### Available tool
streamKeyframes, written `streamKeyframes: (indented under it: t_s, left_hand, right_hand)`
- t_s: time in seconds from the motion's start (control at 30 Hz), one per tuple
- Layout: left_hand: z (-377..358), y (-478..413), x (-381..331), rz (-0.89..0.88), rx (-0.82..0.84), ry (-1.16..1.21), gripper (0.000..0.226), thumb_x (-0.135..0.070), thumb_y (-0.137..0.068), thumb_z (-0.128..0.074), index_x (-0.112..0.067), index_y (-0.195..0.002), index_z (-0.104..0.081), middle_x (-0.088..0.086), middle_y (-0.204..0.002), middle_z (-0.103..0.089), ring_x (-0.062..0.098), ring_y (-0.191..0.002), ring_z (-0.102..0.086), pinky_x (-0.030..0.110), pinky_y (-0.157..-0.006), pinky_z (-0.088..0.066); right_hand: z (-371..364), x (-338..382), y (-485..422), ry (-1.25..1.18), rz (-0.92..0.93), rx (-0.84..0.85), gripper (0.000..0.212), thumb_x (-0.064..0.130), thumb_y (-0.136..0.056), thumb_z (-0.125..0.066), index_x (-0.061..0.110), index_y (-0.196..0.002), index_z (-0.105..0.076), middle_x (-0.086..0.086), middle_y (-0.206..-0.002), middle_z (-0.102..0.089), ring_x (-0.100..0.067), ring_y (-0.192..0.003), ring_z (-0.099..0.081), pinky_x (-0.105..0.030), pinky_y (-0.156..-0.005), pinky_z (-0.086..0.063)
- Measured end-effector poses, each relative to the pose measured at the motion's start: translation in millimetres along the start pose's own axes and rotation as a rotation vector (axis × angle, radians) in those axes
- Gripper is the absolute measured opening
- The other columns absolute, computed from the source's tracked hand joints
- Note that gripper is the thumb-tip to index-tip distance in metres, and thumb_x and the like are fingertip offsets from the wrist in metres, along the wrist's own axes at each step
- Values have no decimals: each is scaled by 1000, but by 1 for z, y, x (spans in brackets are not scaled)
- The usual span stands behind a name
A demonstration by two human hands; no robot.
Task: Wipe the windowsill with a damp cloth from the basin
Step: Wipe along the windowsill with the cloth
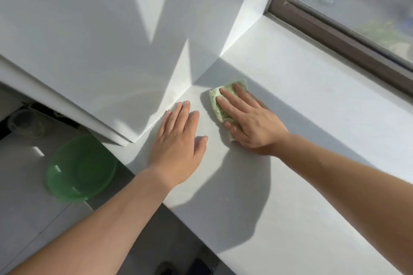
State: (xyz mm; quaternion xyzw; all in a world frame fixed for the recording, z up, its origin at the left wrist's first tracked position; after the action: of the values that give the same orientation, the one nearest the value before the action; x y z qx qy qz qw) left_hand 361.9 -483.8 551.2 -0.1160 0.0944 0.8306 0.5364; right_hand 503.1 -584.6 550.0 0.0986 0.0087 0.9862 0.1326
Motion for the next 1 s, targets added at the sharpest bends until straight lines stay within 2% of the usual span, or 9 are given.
streamKeyframes:
  t_s: [0.17, 0.23, 0.33, 0.4, 0.6, 0.77, 0.83, 0.9, 1.0]
  left_hand:
    - [-6, 16, -5, 73, 2, -2, 57, -40, -100, -27, -19, -153, -18, 9, -167, 3, 20, -152, 14, 41, -122, 11]
    - [-9, 19, -7, 90, -15, -25, 60, -41, -98, -24, -18, -154, -17, 11, -167, 0, 22, -153, 11, 44, -123, 8]
    - [-10, 19, -8, 95, -25, -59, 64, -43, -96, -21, -18, -154, -17, 12, -166, -2, 23, -153, 9, 45, -123, 6]
    - [-10, 19, -9, 86, -10, -65, 65, -44, -95, -19, -18, -155, -16, 11, -167, -1, 22, -153, 10, 45, -123, 6]
    - [-12, 19, -9, 87, -23, -62, 63, -42, -96, -24, -17, -153, -18, 12, -166, -4, 23, -153, 8, 46, -123, 4]
    - [-9, 21, -7, 87, -49, -36, 64, -44, -96, -22, -15, -153, -19, 9, -167, -5, 20, -153, 8, 44, -124, 4]
    - [-9, 22, -7, 91, -57, -16, 64, -44, -98, -25, -14, -154, -19, 7, -167, -5, 17, -153, 9, 42, -124, 5]
    - [-11, 22, -8, 100, -54, -7, 63, -42, -99, -26, -12, -154, -18, 6, -167, -4, 15, -153, 9, 40, -124, 6]
    - [-10, 31, -10, 170, -111, -4, 59, -39, -97, -27, -10, -149, -29, 10, -164, -18, 21, -153, -4, 41, -124, 1]
  right_hand:
    - [21, -96, -7, -51, -654, -71, 60, 38, -102, -25, 21, -157, -8, 2, -166, -2, -26, -152, 7, -41, -123, -4]
    - [15, -56, -8, -29, -582, -109, 60, 37, -102, -26, 17, -157, -12, -2, -166, -6, -31, -152, 4, -44, -123, -6]
    - [-3, 19, 28, -22, -210, -63, 61, 38, -100, -28, 15, -156, -20, -3, -165, -15, -30, -152, -3, -43, -123, -7]
    - [-1, 12, 42, -13, -73, -1, 62, 40, -99, -27, 17, -156, -22, 0, -164, -17, -27, -152, -4, -40, -123, -7]
    - [20, -100, 6, -53, -681, -82, 58, 38, -102, -24, 24, -157, -10, 5, -166, -2, -25, -152, 7, -43, -123, -5]
    - [-5, 24, 42, -21, -68, -44, 61, 38, -100, -29, 15, -156, -22, -3, -164, -17, -31, -152, -3, -45, -123, -8]
    - [-6, 23, 56, -12, 119, 26, 60, 37, -100, -29, 16, -156, -23, -1, -164, -17, -28, -152, -5, -40, -124, -6]
    - [3, -21, 40, 3, 13, 27, 61, 39, -100, -27, 20, -157, -19, 0, -165, -14, -27, -152, -3, -40, -123, -7]
    - [17, -75, -2, -74, -392, -10, 61, 40, -101, -28, 23, -157, -8, 2, -166, -3, -26, -152, 5, -42, -123, -4]
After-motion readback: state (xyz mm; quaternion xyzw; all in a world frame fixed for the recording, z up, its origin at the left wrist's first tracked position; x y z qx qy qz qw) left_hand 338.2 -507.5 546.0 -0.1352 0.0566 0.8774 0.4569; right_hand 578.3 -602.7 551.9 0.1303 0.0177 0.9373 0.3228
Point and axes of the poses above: each hand's wrist, its own y-axis away from the middle knuckle, its own z-axis out of the back of the hand, x = y × z, the point moved 7 cm from there along -y, towards the middle knuckle
